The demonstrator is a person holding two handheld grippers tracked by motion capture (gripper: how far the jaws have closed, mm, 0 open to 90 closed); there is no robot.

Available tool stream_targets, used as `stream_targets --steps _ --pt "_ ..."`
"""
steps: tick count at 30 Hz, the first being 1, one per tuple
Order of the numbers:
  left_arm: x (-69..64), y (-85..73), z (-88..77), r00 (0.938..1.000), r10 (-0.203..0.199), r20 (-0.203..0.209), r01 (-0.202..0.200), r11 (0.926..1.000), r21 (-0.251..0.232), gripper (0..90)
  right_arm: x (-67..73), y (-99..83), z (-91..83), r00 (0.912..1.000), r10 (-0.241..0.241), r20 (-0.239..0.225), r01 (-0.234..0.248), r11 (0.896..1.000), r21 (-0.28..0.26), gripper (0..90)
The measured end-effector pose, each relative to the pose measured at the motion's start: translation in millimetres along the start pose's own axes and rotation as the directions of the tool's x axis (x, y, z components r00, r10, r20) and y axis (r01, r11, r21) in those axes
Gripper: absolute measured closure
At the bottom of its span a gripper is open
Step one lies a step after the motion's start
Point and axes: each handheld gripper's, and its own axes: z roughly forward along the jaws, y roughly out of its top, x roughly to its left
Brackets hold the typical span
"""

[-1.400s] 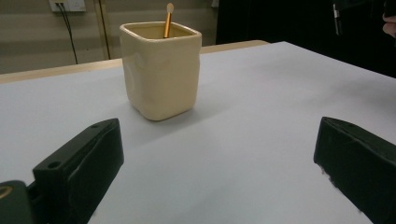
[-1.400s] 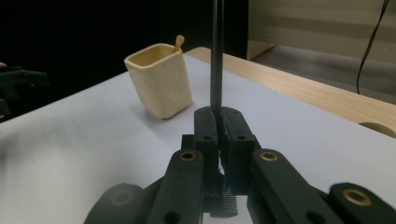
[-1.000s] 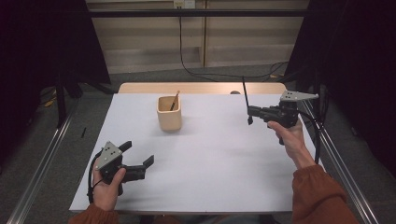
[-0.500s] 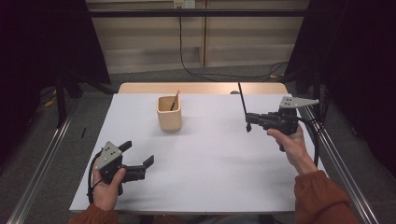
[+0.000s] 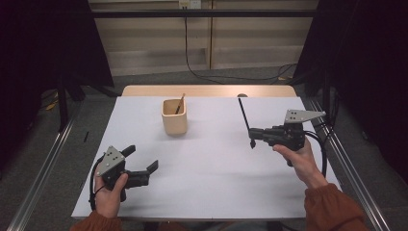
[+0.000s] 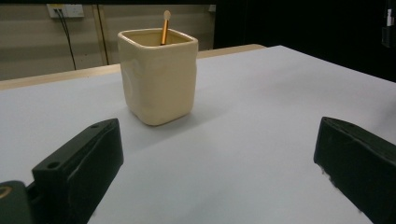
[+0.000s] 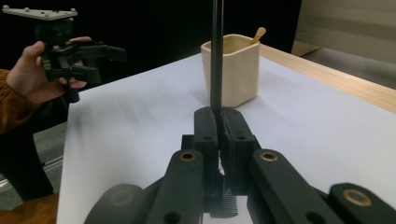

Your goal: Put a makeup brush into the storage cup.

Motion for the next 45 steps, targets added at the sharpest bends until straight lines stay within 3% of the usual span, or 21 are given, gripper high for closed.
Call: stream_targets --steps 12,21,26,32,36,41,45 --pt "0.3 -0.4 0.6 1.0000 -0.001 -0.004 0.001 1.0000 0.005 1.4 15.2 5.7 5.9 0.9978 -0.031 -0.058 0.031 1.000 0.002 85.6" --pt "0.4 -0.5 1.2 1.0000 -0.002 0.000 0.002 1.0000 0.004 1.4 22.9 13.3 22.1 0.9925 -0.070 -0.100 0.077 0.995 0.065 85.6" --pt "1.0 0.4 -0.1 1.0000 0.003 0.001 -0.003 1.0000 0.008 1.4 27.2 18.4 31.4 0.9871 -0.101 -0.124 0.118 0.984 0.134 85.6" --pt "1.1 0.8 -0.1 1.0000 0.004 0.007 -0.004 0.9999 0.009 1.4 31.1 22.6 41.0 0.9816 -0.132 -0.137 0.163 0.956 0.244 85.6" --pt "1.3 0.7 0.1 1.0000 0.002 0.007 -0.002 0.9999 0.012 1.4 32.2 23.9 47.0 0.9778 -0.153 -0.143 0.192 0.928 0.320 85.6" --pt "1.1 0.7 0.3 1.0000 0.002 0.006 -0.003 0.9999 0.012 1.4 36.3 25.0 55.9 0.9692 -0.181 -0.167 0.235 0.882 0.409 85.6" --pt "1.2 0.8 0.3 1.0000 0.003 0.006 -0.003 0.9999 0.012 1.4 40.8 25.9 63.6 0.9580 -0.217 -0.187 0.282 0.833 0.475 85.6"
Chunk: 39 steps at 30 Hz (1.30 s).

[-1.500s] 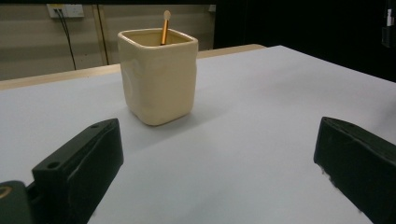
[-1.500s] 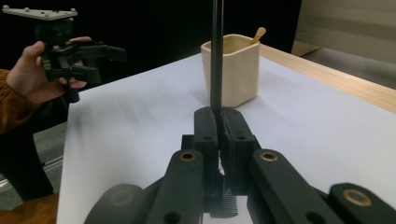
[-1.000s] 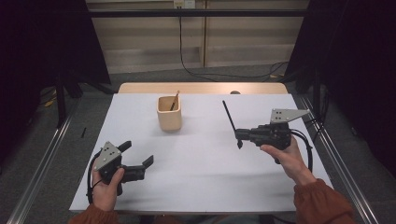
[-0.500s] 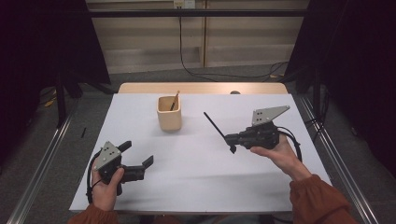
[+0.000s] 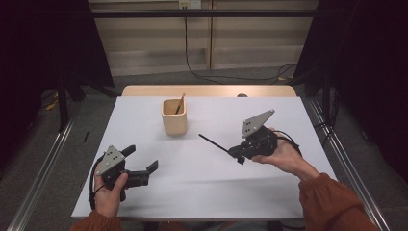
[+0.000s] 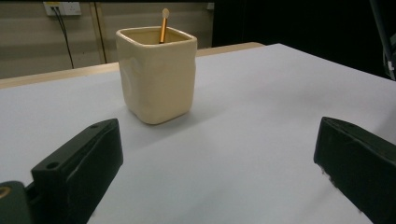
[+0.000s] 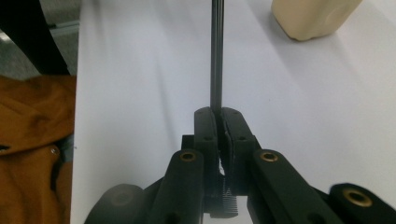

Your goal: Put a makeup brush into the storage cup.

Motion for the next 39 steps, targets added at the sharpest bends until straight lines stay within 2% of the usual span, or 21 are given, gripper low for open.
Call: stream_targets --steps 5,10,13,16,21,26,28,30,35,37,39 --pt "0.1 0.3 -0.5 1.0000 0.004 0.003 -0.004 1.0000 -0.001 1.4 -1.3 3.1 7.4 0.9999 -0.015 -0.007 0.016 0.996 0.093 85.6" --pt "0.2 0.2 -0.1 1.0000 0.001 0.002 -0.001 1.0000 0.002 1.4 -0.8 5.5 14.4 0.9988 -0.031 -0.037 0.037 0.982 0.187 85.6" --pt "0.4 0.4 0.0 1.0000 0.003 0.003 -0.003 1.0000 0.000 1.4 0.9 8.4 18.3 0.9980 -0.034 -0.053 0.046 0.969 0.244 85.6" --pt "0.8 0.6 -0.3 1.0000 0.004 0.003 -0.004 1.0000 0.000 1.4 3.4 11.9 23.4 0.9964 -0.047 -0.070 0.067 0.948 0.313 85.6" --pt "0.9 1.2 -0.5 1.0000 0.006 0.005 -0.006 1.0000 0.002 1.4 8.2 16.0 34.1 0.9926 -0.066 -0.102 0.102 0.913 0.395 85.6" --pt "1.4 3.6 -1.5 0.9998 0.019 0.009 -0.019 0.9998 0.008 1.4 8.8 15.8 41.1 0.9907 -0.066 -0.118 0.112 0.895 0.432 85.6" --pt "1.8 6.3 -2.2 0.9993 0.032 0.019 -0.032 0.9994 0.013 1.4 8.9 15.7 41.3 0.9908 -0.061 -0.121 0.108 0.894 0.434 85.6" --pt "2.1 9.4 -2.6 0.9986 0.030 0.044 -0.031 0.9993 0.021 1.4 8.5 15.6 40.7 0.9900 -0.064 -0.126 0.113 0.895 0.431 85.5" --pt "0.7 17.7 -3.7 0.9965 0.033 0.076 -0.034 0.9993 0.016 1.4 8.8 15.3 38.2 0.9907 -0.056 -0.124 0.105 0.896 0.432 85.6" --pt "-0.8 21.8 -4.7 0.9944 0.045 0.096 -0.046 0.9989 0.009 1.4 7.5 15.0 37.6 0.9895 -0.063 -0.130 0.112 0.901 0.420 85.5" --pt "-2.7 27.2 -6.6 0.9892 0.063 0.132 -0.062 0.9980 -0.007 1.4 7.5 15.0 36.6 0.9909 -0.053 -0.124 0.101 0.903 0.419 85.5"
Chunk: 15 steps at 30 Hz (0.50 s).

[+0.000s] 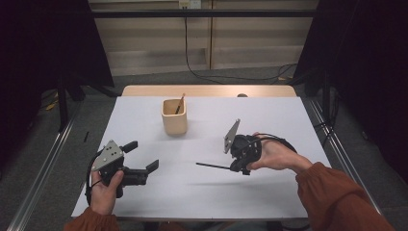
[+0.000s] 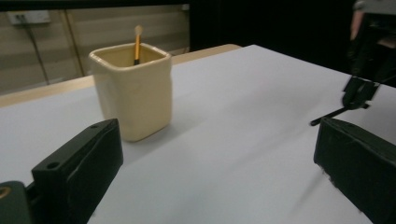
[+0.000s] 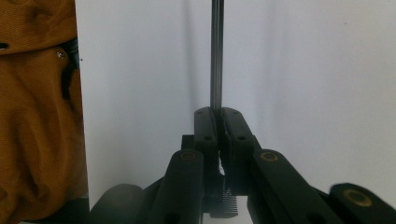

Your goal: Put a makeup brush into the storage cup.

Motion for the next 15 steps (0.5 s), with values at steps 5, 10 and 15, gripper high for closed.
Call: stream_targets --steps 5,10,15 --pt "-3.5 13.0 0.3 0.9996 0.004 0.029 -0.004 0.9995 -0.030 1.2 -0.8 1.1 1.3 1.0000 -0.001 -0.007 0.001 1.000 -0.002 85.6" --pt "-4.8 21.2 3.5 0.9980 0.019 0.061 -0.017 0.9995 -0.028 1.5 -0.4 3.0 3.6 0.9999 -0.007 -0.010 0.007 1.000 -0.004 85.5" --pt "-6.4 35.3 7.2 0.9971 0.044 0.063 -0.042 0.9982 -0.043 1.5 -1.6 2.8 3.5 0.9999 -0.004 -0.015 0.003 1.000 -0.006 85.5"
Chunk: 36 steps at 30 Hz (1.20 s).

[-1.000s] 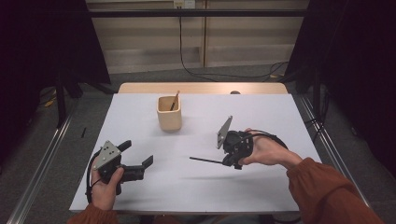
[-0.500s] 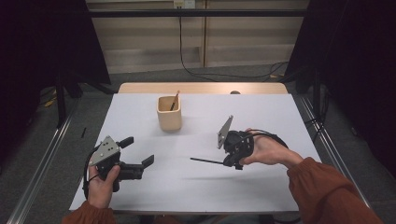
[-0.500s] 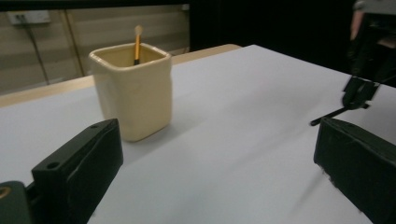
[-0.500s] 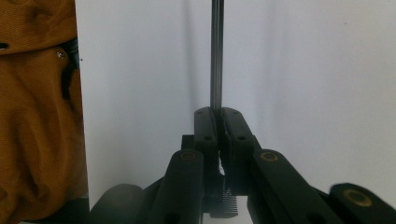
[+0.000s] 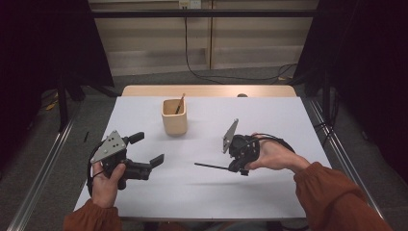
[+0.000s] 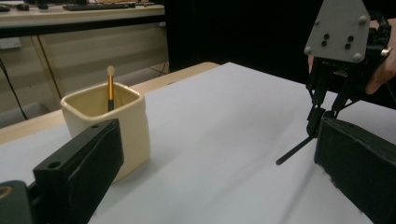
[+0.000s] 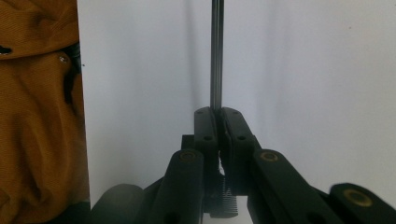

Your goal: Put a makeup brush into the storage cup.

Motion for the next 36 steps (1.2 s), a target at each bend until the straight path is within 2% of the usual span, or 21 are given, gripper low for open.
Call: stream_targets --steps 4,8,13,16,19,23,27,29,31,34,36 --pt "-1.0 9.5 5.1 0.9999 0.011 0.011 -0.011 0.9998 -0.018 1.3 0.2 0.0 -0.2 1.0000 0.000 -0.005 0.000 1.000 -0.005 85.5" --pt "-1.6 16.3 11.6 0.9985 0.010 0.054 -0.009 0.9999 -0.015 1.3 0.0 0.3 0.3 1.0000 0.002 -0.008 -0.002 1.000 -0.007 85.5" --pt "-2.4 27.4 22.9 0.9935 0.034 0.109 -0.037 0.9990 0.025 1.2 -0.9 0.2 1.8 0.9999 0.005 -0.013 -0.005 1.000 -0.007 85.6" --pt "-5.5 33.5 31.8 0.9860 0.050 0.159 -0.059 0.9969 0.052 1.3 -0.6 0.2 2.2 0.9998 0.006 -0.017 -0.006 1.000 -0.005 85.5" --pt "-10.3 38.1 42.1 0.9756 0.063 0.210 -0.083 0.9926 0.088 1.4 -1.0 0.3 3.5 0.9999 0.002 -0.016 -0.002 1.000 -0.001 85.5" --pt "-17.3 42.2 56.6 0.9620 0.086 0.259 -0.128 0.9807 0.148 1.6 -0.5 0.9 4.6 0.9998 -0.002 -0.019 0.002 1.000 0.003 85.5" --pt "-23.5 41.3 65.5 0.9503 0.090 0.298 -0.149 0.9723 0.180 1.5 0.3 0.8 4.9 0.9998 -0.010 -0.019 0.010 1.000 0.009 85.5" --pt "-24.0 40.5 68.4 0.9434 0.102 0.316 -0.173 0.9635 0.205 1.6 0.4 0.2 3.9 0.9998 -0.005 -0.018 0.005 1.000 0.012 85.5" --pt "-24.9 40.0 71.3 0.9399 0.096 0.328 -0.176 0.9586 0.224 1.6 0.1 -0.3 3.8 0.9998 -0.010 -0.018 0.011 1.000 0.014 85.5" --pt "-26.2 39.7 78.8 0.9293 0.090 0.358 -0.196 0.9429 0.270 2.0 0.8 -0.6 4.7 0.9996 -0.013 -0.024 0.014 1.000 0.024 85.5" --pt "-28.0 39.1 85.5 0.9198 0.089 0.382 -0.216 0.9282 0.303 2.4 0.8 0.1 5.6 0.9995 -0.016 -0.026 0.017 1.000 0.026 85.5"
